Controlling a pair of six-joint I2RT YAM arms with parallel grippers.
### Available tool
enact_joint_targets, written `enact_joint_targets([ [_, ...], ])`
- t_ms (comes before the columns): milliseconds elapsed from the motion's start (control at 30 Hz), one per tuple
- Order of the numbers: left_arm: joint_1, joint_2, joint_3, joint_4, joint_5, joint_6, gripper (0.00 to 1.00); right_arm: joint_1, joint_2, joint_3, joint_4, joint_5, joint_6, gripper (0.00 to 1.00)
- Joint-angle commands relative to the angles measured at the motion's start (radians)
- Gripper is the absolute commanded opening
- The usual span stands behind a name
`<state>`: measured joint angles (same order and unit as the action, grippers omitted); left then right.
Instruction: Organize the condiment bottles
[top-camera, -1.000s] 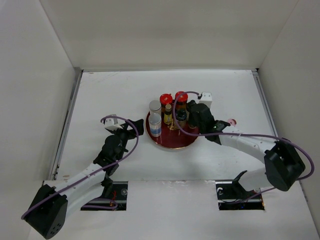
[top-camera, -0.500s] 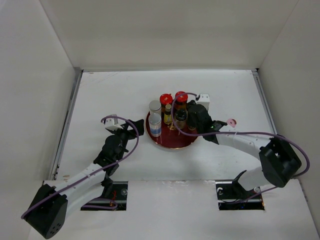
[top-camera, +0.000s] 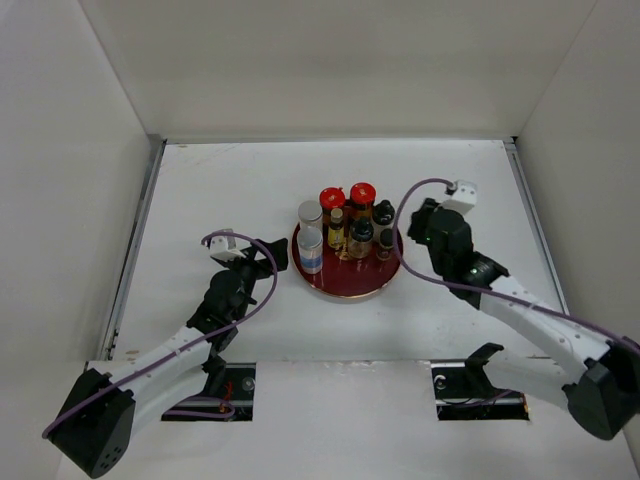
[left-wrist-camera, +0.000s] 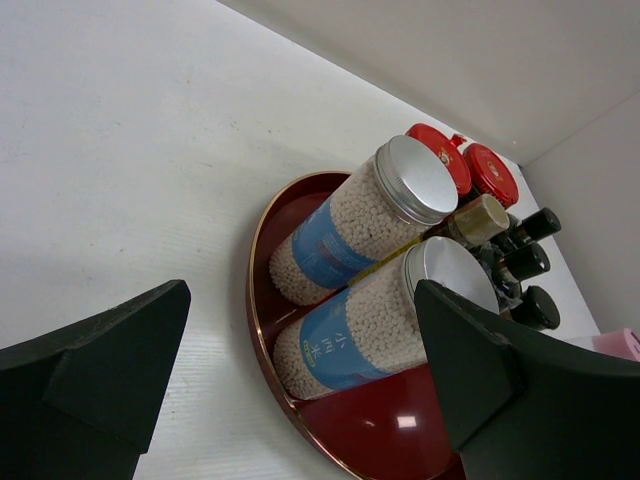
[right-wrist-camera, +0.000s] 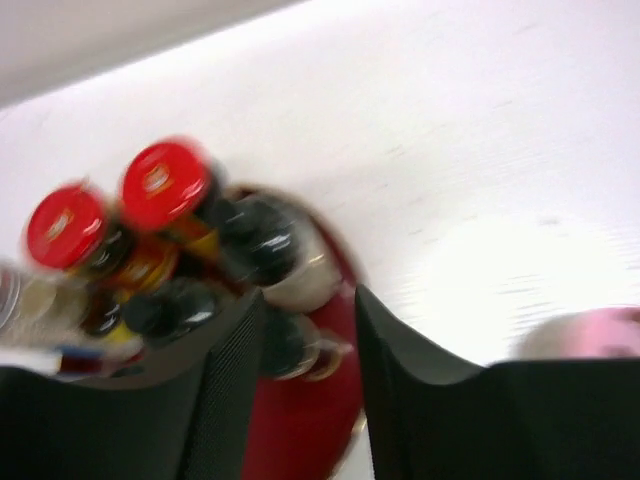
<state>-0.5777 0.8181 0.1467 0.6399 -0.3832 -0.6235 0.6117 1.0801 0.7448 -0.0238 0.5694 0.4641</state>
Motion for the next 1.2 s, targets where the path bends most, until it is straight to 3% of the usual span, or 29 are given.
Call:
enact_joint_targets([
  [0,-0.004,-0.010,-0.010,0.044,0.003,-0.013,1.00,-0.077,-0.129,-0.080,0.007,0.122,0.048,0.36],
  [67,0.002,0.019,-0.009,0.050,0.004,-0.018,1.00,-0.123,-0.195,-0.108,-0.037,0.199,0.051,0.30],
  [133,0.003,0.041,-0.006,0.060,0.010,-0.028,1.00,-0.172,-0.220,-0.107,-0.111,0.247,0.057,0.31],
  [200,-0.006,0.049,-0.004,0.069,0.017,-0.035,1.00,-0.223,-0.215,-0.094,-0.186,0.273,0.074,0.45],
  [267,-0.015,0.046,-0.004,0.072,0.023,-0.038,1.00,-0.261,-0.198,-0.096,-0.214,0.262,0.085,0.66],
  [300,-0.017,0.038,-0.006,0.072,0.023,-0.039,1.00,-0.278,-0.181,-0.096,-0.226,0.239,0.085,0.71],
  [533,-0.017,0.006,-0.010,0.063,0.021,-0.041,1.00,-0.306,-0.074,-0.142,-0.159,0.103,0.079,0.78],
  [633,-0.018,0.016,-0.010,0.063,0.023,-0.041,1.00,-0.329,-0.028,-0.153,-0.120,0.063,0.071,0.77],
  [800,-0.024,0.018,-0.006,0.063,0.024,-0.041,1.00,-0.356,0.024,-0.165,-0.081,0.038,0.068,0.66],
  [933,-0.020,0.018,-0.006,0.063,0.024,-0.041,1.00,-0.353,0.034,-0.168,-0.059,0.034,0.062,0.52],
  [1167,-0.004,0.012,-0.009,0.058,0.024,-0.035,1.00,-0.268,-0.094,-0.115,-0.157,0.110,0.044,0.43],
])
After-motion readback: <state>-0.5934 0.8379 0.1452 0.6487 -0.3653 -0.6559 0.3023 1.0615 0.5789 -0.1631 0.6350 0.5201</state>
